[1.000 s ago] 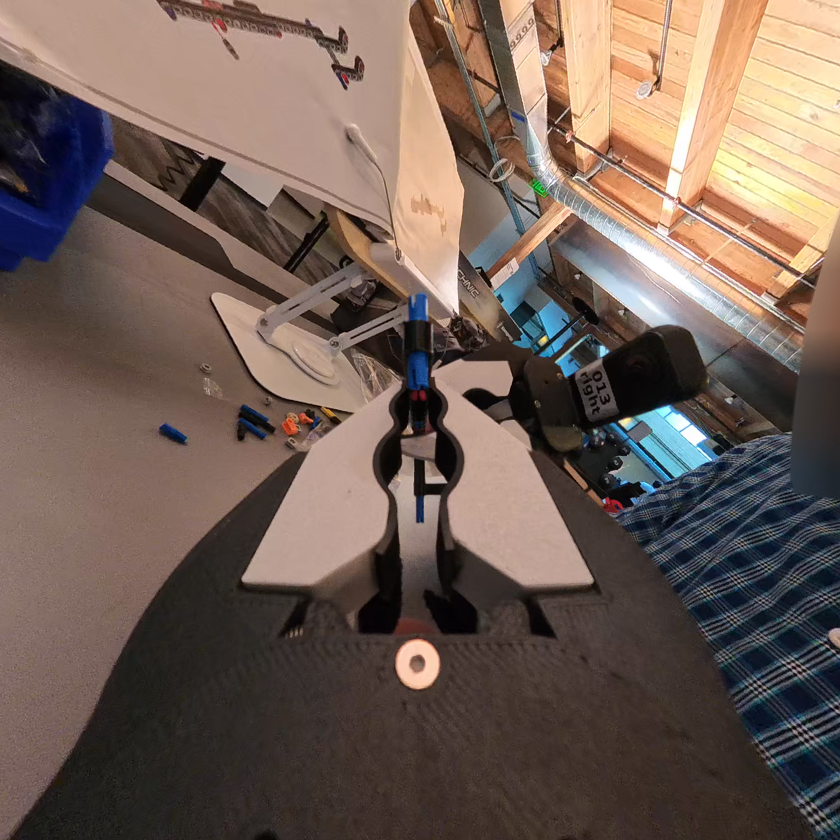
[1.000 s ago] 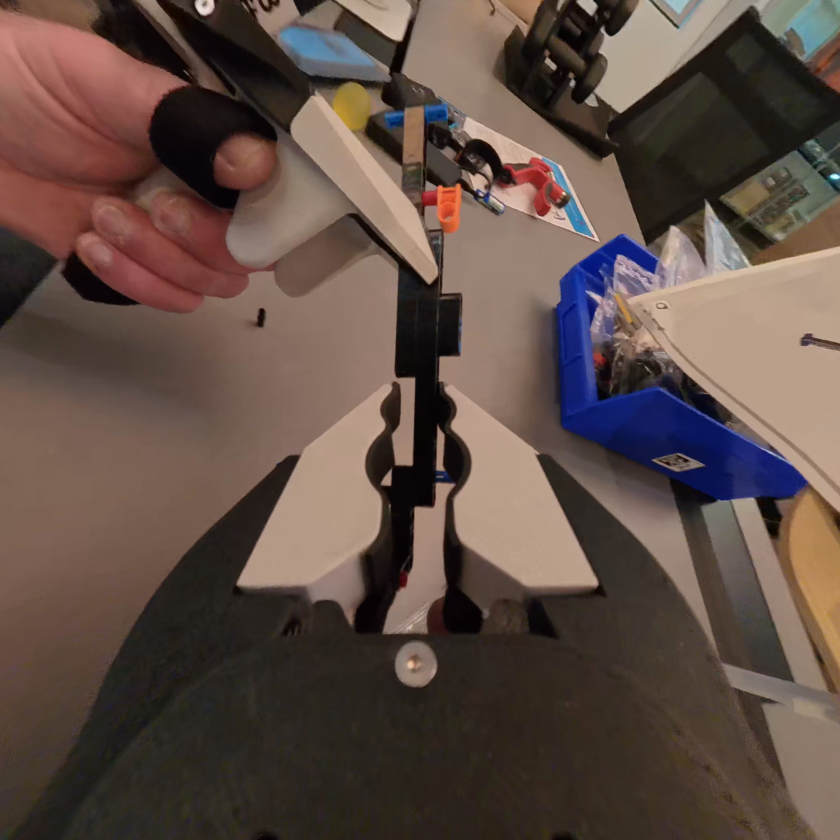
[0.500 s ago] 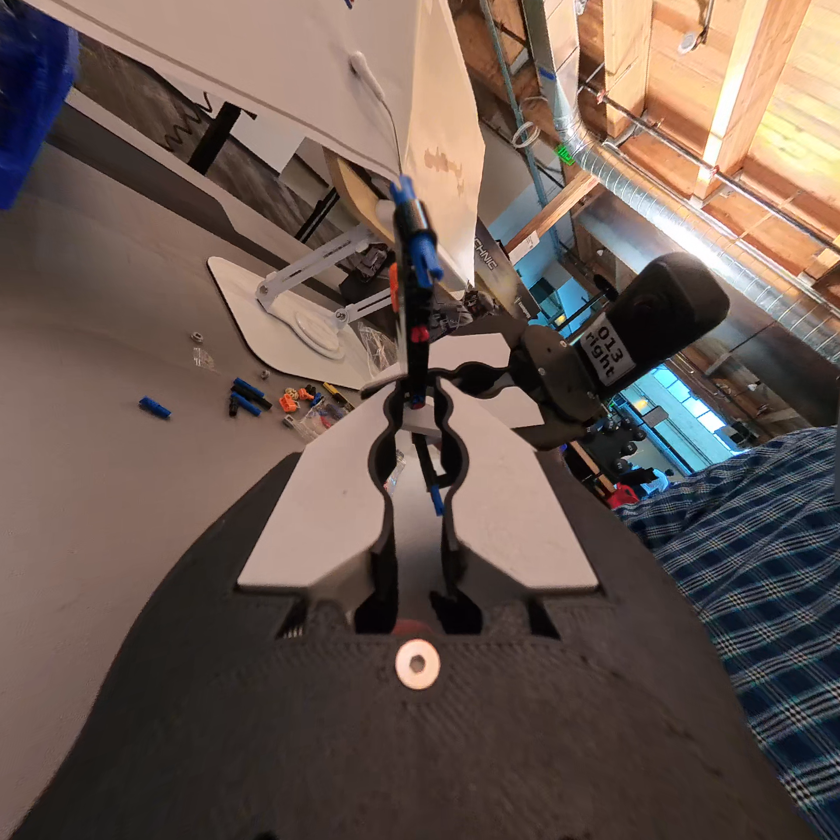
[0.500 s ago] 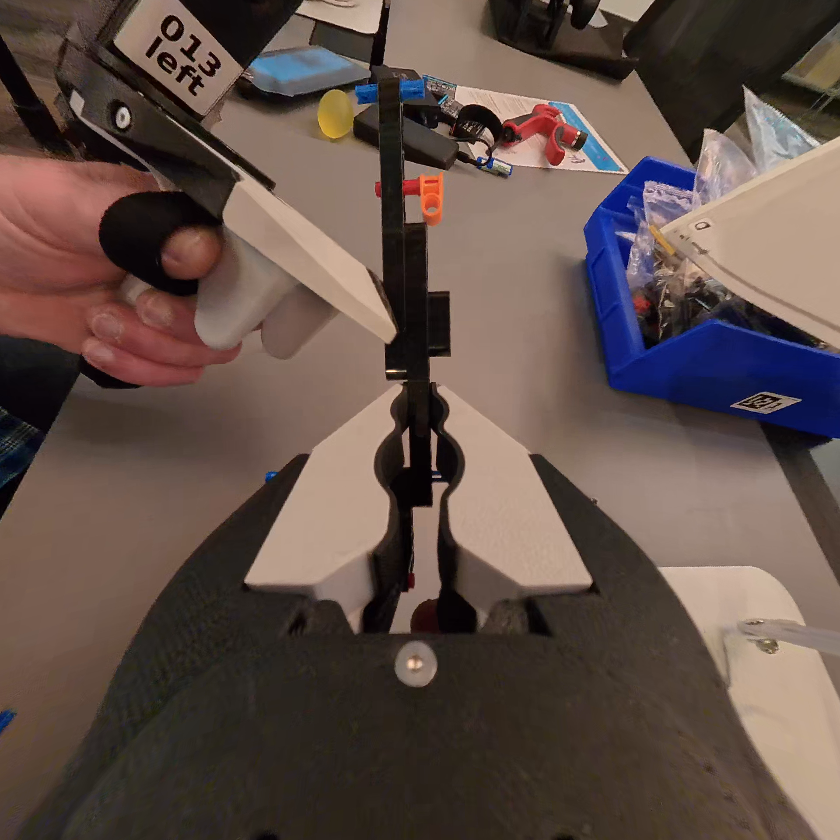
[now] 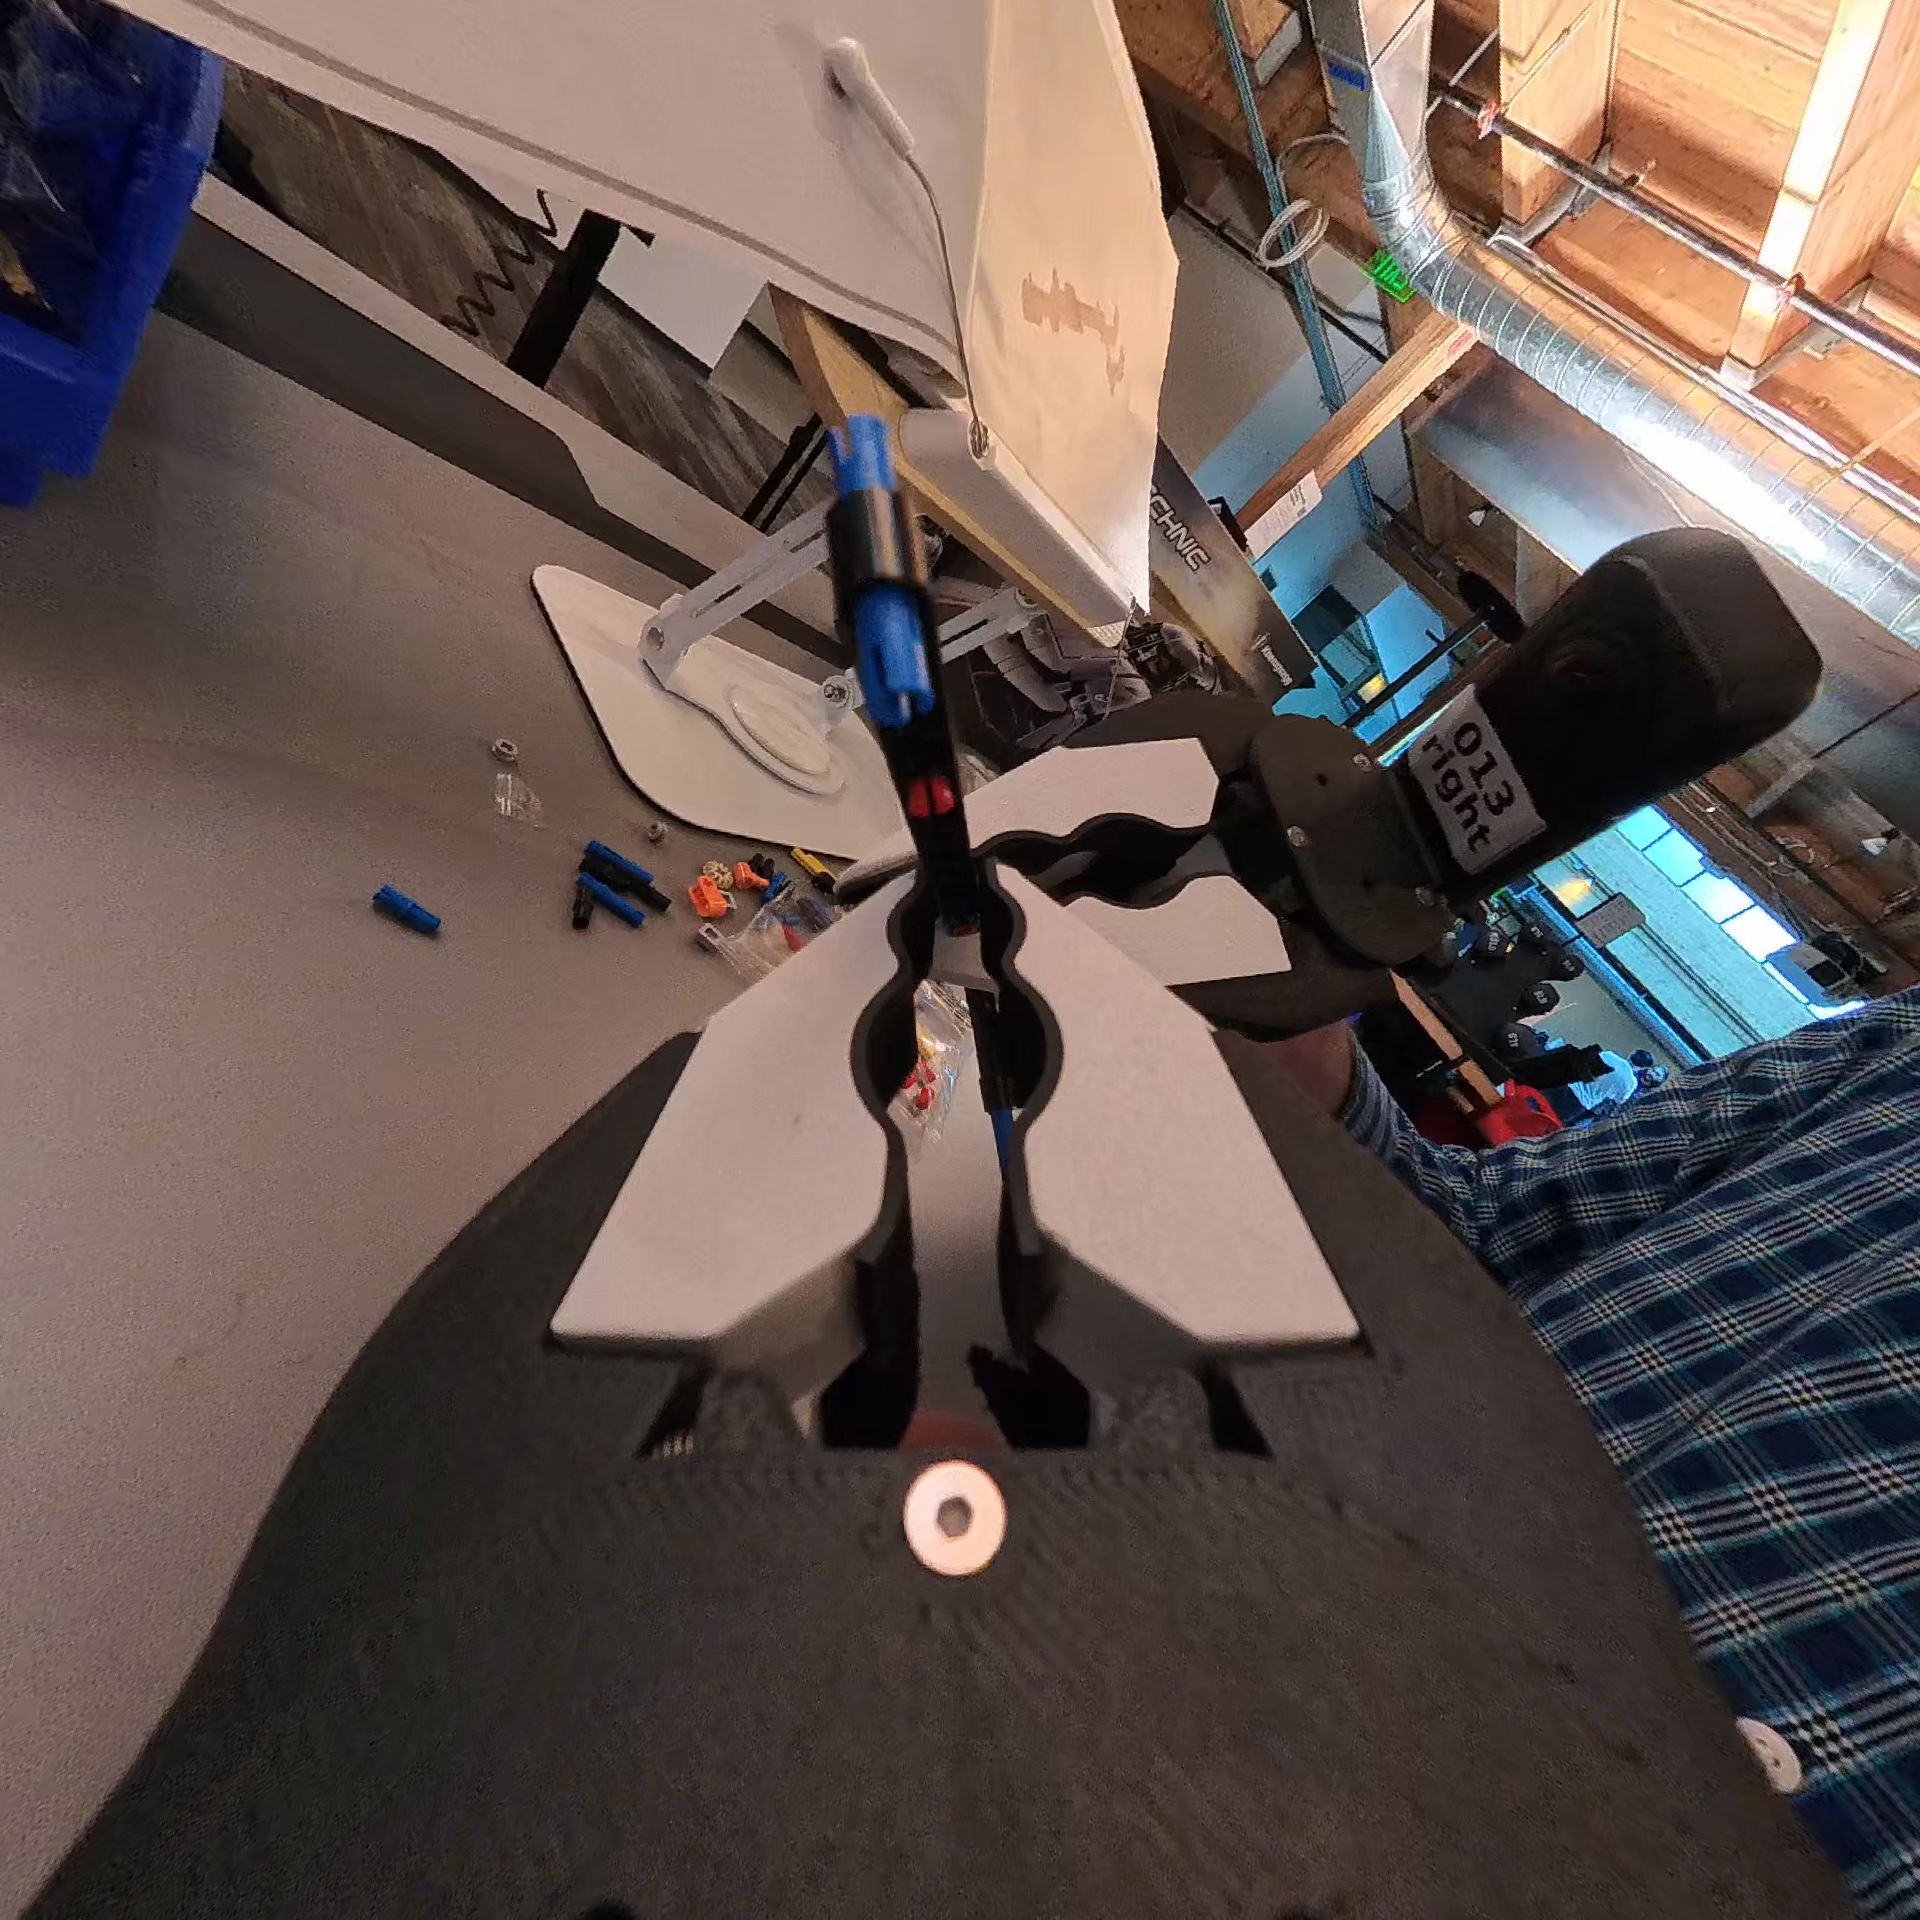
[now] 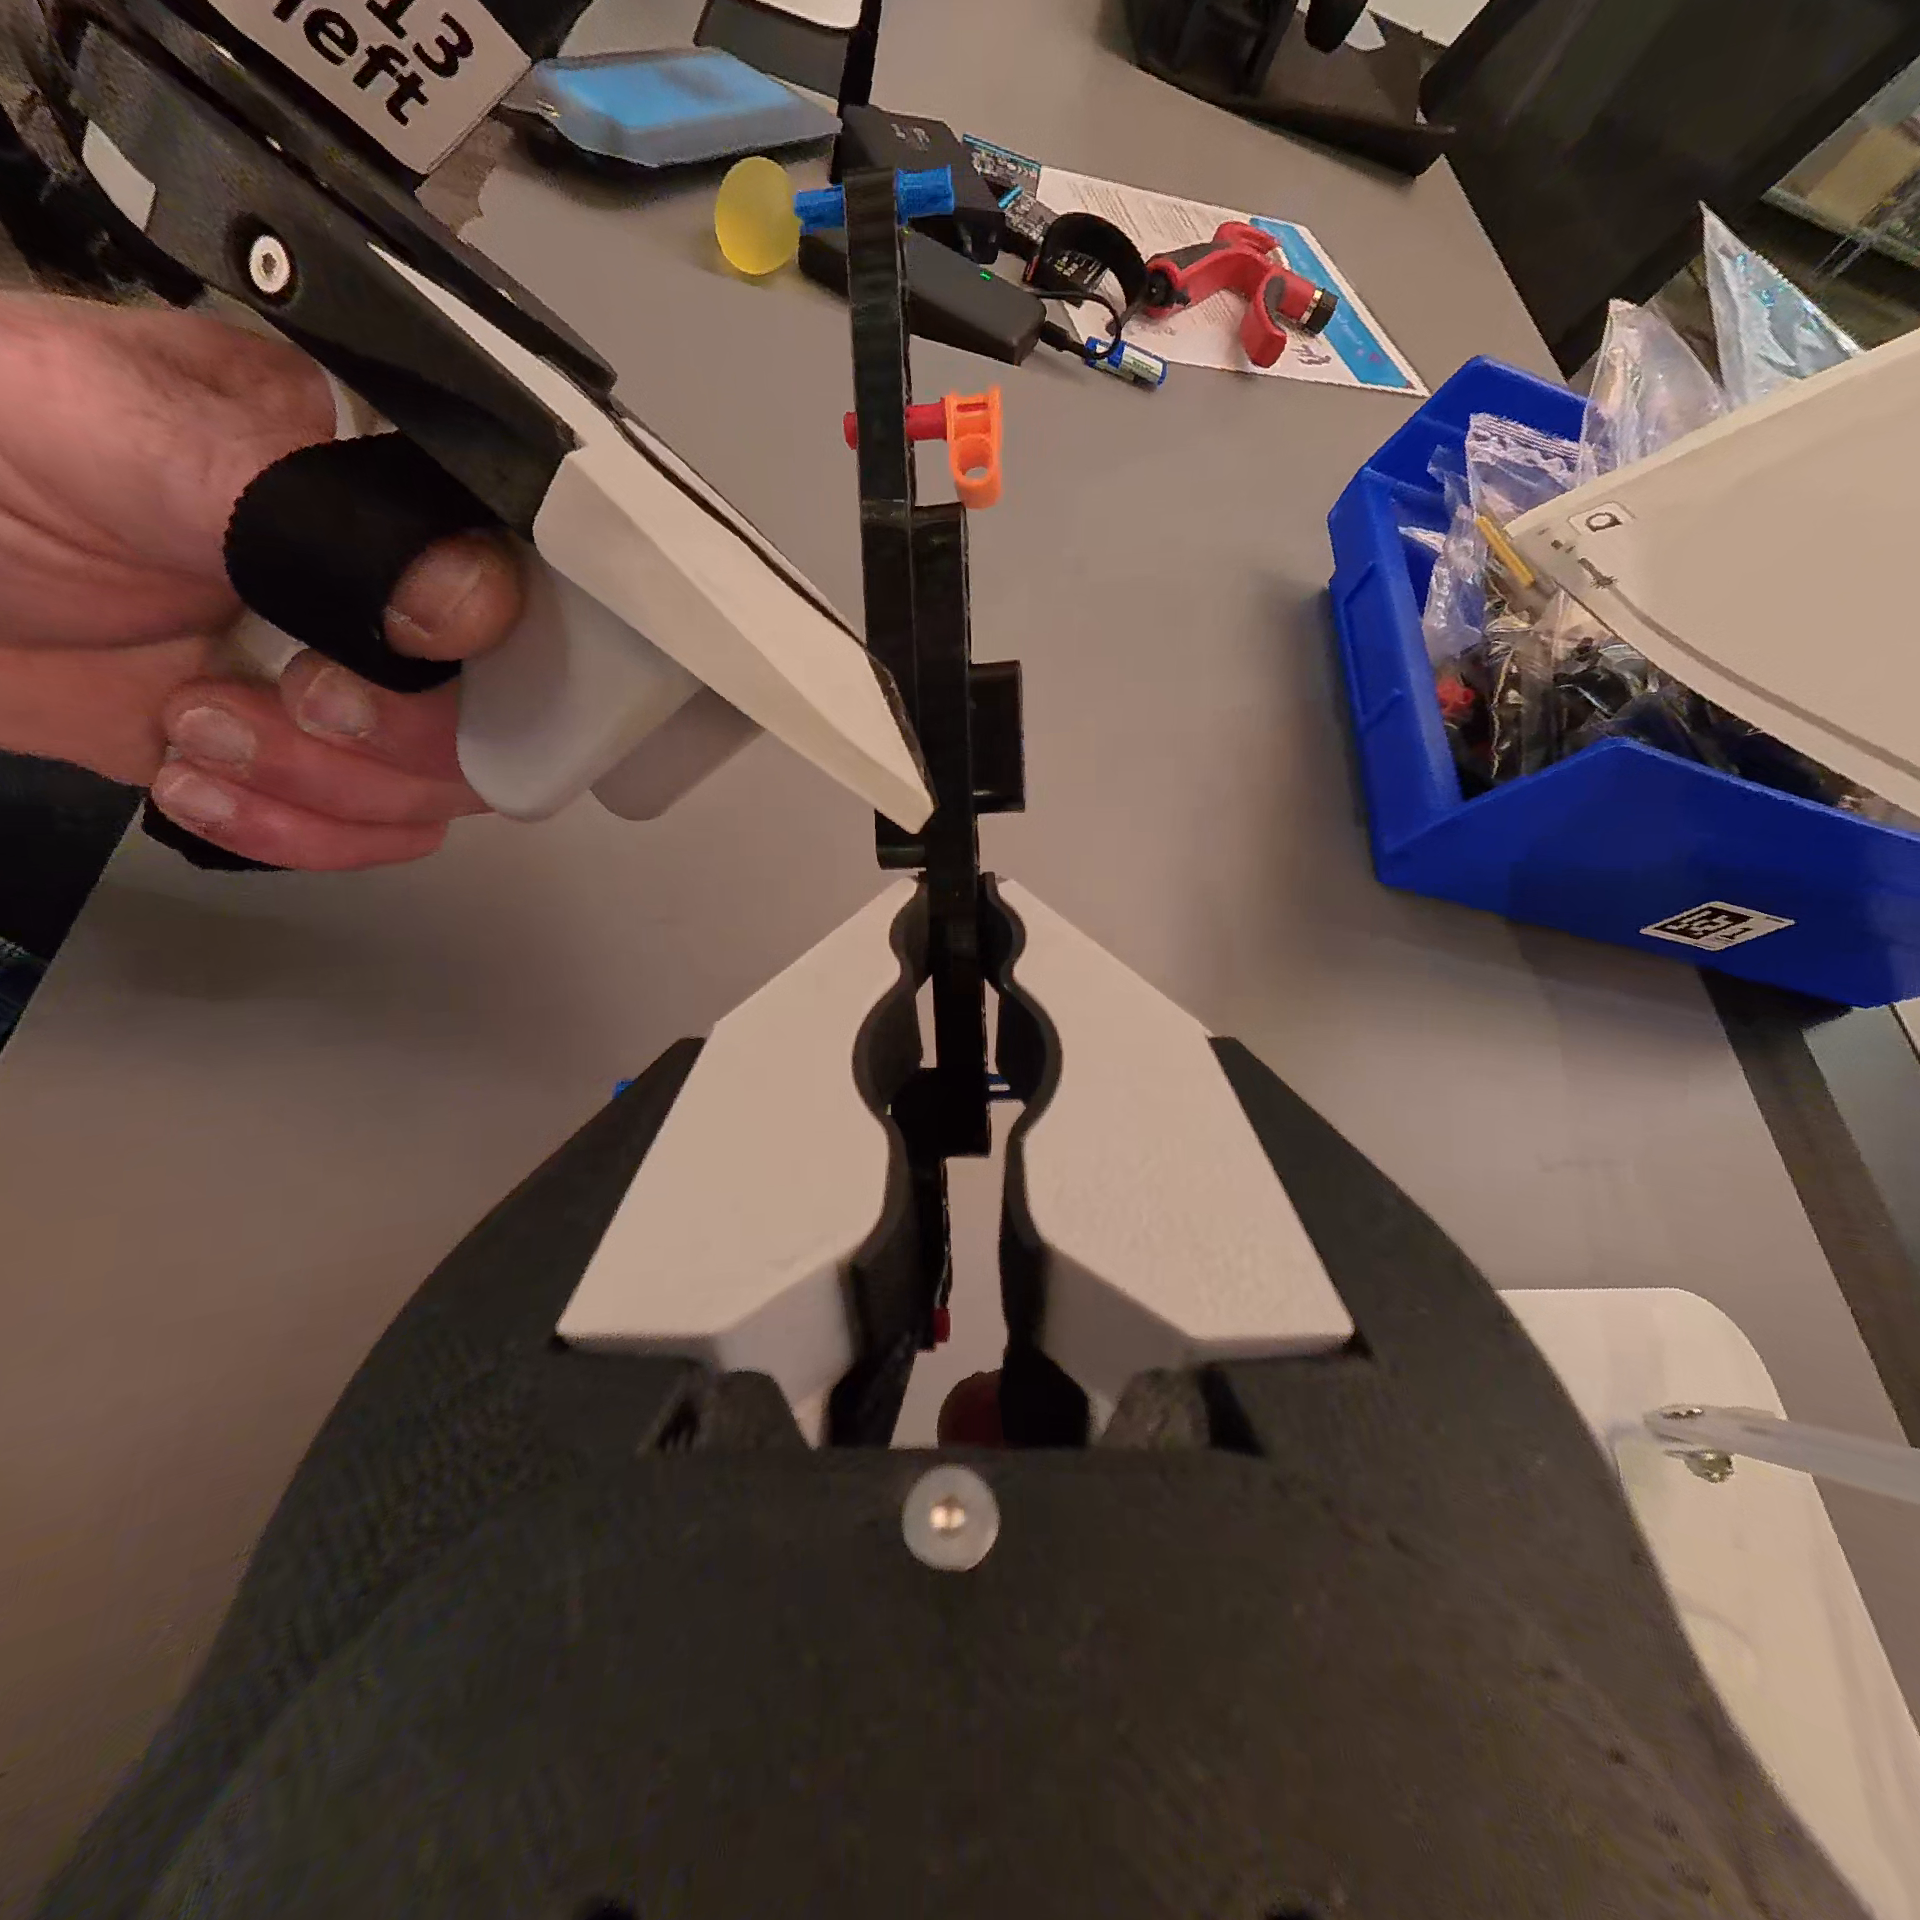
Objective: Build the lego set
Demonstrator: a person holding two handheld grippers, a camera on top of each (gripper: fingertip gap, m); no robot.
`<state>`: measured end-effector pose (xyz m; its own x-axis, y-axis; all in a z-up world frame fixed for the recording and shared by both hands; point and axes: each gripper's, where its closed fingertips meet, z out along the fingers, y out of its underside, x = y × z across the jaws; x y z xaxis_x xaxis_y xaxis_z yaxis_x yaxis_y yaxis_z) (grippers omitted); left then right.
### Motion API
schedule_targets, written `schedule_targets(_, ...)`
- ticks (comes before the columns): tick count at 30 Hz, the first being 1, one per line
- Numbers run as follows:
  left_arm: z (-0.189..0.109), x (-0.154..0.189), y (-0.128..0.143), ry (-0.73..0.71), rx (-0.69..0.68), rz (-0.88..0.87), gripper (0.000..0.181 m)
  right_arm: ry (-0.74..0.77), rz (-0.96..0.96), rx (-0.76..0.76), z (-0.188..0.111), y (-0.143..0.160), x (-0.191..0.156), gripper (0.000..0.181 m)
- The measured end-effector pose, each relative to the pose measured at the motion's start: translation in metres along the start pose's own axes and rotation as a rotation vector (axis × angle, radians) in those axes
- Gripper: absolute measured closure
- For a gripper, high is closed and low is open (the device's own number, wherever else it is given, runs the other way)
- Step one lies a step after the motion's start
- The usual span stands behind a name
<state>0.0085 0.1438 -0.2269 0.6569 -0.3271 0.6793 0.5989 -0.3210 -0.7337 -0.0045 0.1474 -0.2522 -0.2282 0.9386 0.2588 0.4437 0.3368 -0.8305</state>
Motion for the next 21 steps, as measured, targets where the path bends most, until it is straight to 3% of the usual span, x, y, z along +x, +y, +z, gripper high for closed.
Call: schedule_targets(21,-0.0037,0.0036,0.0067,-0.002,-0.111,0.069,0.175,-0.102,0.059,0.02,-0.0013,0.0001,-0.0078,0.176)
